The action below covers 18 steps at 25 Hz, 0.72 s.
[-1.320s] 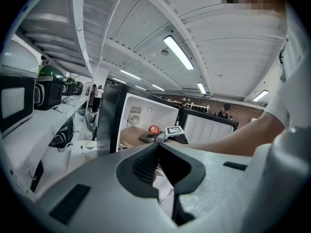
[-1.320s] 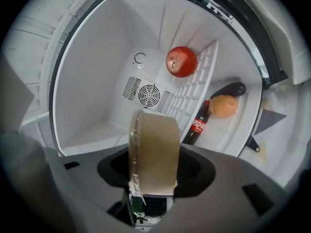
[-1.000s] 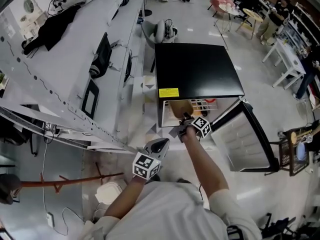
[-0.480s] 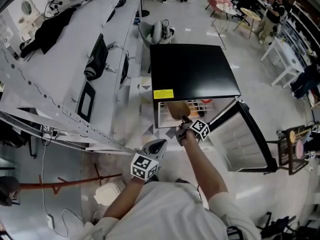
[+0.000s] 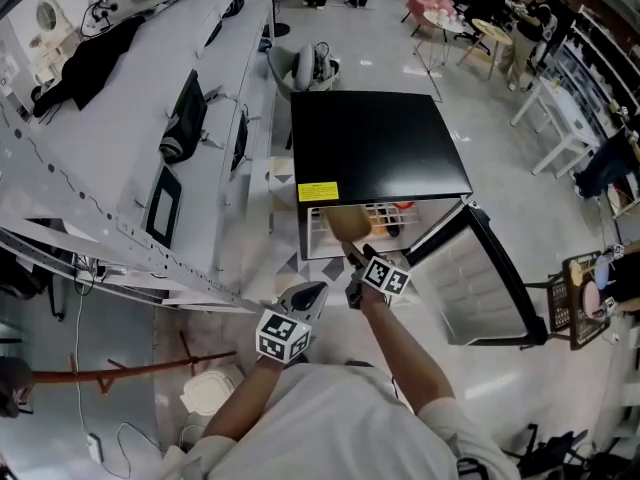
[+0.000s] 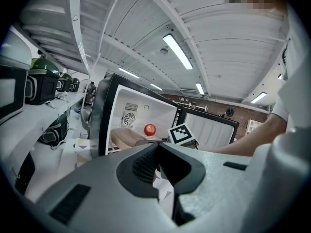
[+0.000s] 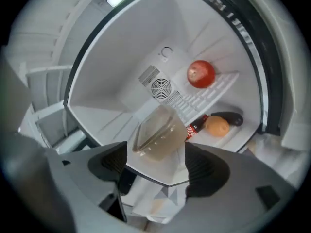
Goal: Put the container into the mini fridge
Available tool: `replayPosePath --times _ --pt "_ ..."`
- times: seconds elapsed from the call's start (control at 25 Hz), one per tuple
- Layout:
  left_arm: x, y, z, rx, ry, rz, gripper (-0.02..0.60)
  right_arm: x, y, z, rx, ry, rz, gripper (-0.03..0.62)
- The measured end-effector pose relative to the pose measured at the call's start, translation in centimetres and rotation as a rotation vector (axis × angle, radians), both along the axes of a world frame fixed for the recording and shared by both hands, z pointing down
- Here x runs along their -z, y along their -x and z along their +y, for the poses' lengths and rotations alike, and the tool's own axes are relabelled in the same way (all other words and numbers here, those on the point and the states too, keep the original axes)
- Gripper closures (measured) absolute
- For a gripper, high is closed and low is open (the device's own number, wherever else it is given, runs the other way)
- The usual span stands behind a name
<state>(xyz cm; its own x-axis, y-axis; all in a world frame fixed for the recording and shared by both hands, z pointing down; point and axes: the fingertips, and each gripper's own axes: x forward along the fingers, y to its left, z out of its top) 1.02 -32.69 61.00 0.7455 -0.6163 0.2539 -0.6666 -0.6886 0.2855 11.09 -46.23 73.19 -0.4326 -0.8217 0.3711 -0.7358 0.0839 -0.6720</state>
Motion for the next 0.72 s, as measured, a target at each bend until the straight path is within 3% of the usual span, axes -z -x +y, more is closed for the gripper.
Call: replayPosePath --times 0.12,0.24,0.52,0.72 --pt "0.2 -0.1 -0.2 -0.007 -0.008 0.003 0.577 0.9 1.2 -0.1 0.098 -0.069 0.218 0.221" --pt "0.2 0.3 -0.4 -0.002 -0.006 0.006 0.577 1.0 2.5 -0.3 0.173 -0.093 0.351 0.223" --pt "-0.5 1.8 -0.4 0.024 0.01 0.02 0.577 0.7 3.5 -1.1 0.245 -0.121 0.51 0.253" --pt "-0.8 2.9 -0.5 0.03 0.014 0.014 0.577 1.1 4.7 -1.8 0.283 -0.151 0.556 0.258"
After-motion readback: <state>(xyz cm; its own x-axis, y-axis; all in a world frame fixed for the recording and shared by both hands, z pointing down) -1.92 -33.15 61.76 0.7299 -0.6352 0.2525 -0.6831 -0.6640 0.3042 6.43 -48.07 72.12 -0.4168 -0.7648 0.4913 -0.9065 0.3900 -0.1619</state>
